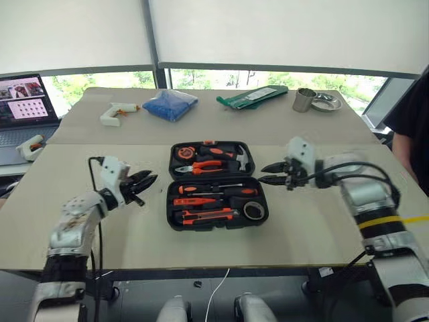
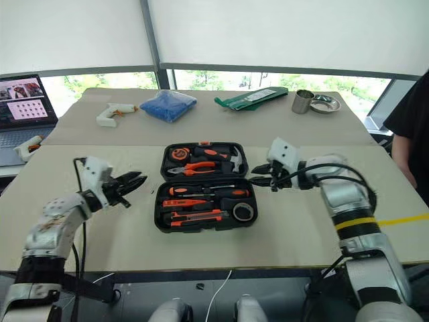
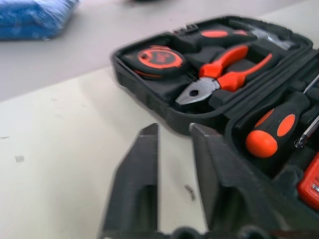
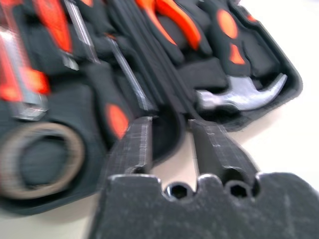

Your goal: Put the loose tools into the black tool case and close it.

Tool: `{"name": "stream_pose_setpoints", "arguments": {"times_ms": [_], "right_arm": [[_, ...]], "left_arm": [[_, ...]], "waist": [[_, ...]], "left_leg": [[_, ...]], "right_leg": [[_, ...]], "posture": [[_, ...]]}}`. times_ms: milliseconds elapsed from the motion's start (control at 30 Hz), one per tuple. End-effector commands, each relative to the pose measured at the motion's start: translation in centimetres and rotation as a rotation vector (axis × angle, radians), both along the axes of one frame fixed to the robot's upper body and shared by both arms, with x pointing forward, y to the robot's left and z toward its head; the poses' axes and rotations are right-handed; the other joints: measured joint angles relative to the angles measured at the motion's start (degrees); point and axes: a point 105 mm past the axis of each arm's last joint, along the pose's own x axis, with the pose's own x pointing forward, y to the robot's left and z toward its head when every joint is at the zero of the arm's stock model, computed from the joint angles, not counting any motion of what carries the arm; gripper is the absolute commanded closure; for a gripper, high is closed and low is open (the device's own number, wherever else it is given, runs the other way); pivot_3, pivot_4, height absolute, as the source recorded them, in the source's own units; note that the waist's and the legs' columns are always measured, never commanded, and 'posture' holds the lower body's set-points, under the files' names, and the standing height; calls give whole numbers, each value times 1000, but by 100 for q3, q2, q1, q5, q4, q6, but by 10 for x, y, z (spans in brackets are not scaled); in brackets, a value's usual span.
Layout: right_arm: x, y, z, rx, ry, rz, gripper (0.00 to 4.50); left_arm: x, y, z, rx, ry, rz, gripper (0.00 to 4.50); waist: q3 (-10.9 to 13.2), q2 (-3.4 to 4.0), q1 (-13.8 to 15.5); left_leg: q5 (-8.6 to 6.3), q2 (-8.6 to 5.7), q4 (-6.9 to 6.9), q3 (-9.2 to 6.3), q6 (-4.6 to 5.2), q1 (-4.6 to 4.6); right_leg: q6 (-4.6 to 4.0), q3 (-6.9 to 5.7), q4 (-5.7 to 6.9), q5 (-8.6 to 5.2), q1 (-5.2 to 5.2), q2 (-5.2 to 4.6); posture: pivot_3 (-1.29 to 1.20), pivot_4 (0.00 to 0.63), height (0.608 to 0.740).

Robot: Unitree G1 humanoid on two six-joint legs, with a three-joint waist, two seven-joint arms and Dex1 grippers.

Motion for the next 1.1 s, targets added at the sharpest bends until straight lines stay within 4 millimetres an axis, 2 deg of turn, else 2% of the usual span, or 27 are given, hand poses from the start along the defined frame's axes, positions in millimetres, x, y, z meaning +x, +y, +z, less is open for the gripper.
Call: {"name": "stream_pose_setpoints", "arguments": {"times_ms": [33, 100, 233, 367, 500, 600, 800, 933, 1100], "right_arm": [[18, -1, 6, -14, -113, -52, 4476], [24, 6, 3, 24, -107, -64, 4476], [23, 22, -19, 4, -18, 1, 4476], [21, 36, -19, 37, 28, 56, 4476], [-1, 48, -29, 33, 137, 183, 4476], [-14, 51, -29, 47, 152, 219, 4476], [-41, 45, -29, 43, 168, 228, 4476], [-54, 33, -30, 53, 193, 182, 4476], [-51, 15, -27, 97, 179, 71, 4476]], "left_arm": [[10, -6, 1, 18, -3, 4, 4500], [12, -15, -8, 28, 49, -31, 4500], [10, -30, -27, 73, 133, -116, 4500], [12, -40, -21, 61, 122, -175, 4500], [11, -47, -11, 39, 71, -239, 4500], [5, -49, -10, 46, 67, -290, 4500], [-19, -43, -12, 80, 85, -379, 4500], [-27, -34, -13, 100, 99, -346, 4500], [-31, -15, -13, 116, 140, -302, 4500]], "waist": [[0, 0, -18], [0, 0, -31], [0, 0, -40], [0, 1, -39], [0, 2, -31], [0, 2, -1], [0, 2, -1], [0, 2, 0], [0, 1, 9]], "left_leg": [[0, 1, -1, 0, 0, 1], [0, 0, -5, 1, 0, 4], [0, 0, -5, 0, 0, 5], [0, 1, -4, 0, 0, 6], [0, 1, -6, -2, 0, 4], [-1, 2, -9, -7, 1, -2], [-7, 4, -12, -6, 3, -11], [-10, 5, -14, -6, 4, -9], [-10, 3, -7, -6, 3, -4]], "right_leg": [[0, 0, -1, 0, 0, 0], [0, 1, -2, 0, 2, 0], [-1, 1, -1, 0, 3, 1], [-1, 0, -2, 1, 7, 0], [0, -1, -1, 0, 6, -1], [0, -6, 0, 0, 5, -1], [1, -9, 2, 0, 5, -1], [1, -8, -3, -1, 4, 0], [2, -8, -12, -1, 5, -1]], "posture": [[0, 150, 740], [0, 150, 740], [0, 150, 740], [0, 150, 740], [0, 150, 740], [0, 150, 740], [0, 150, 740], [0, 150, 740], [0, 150, 740]]}}
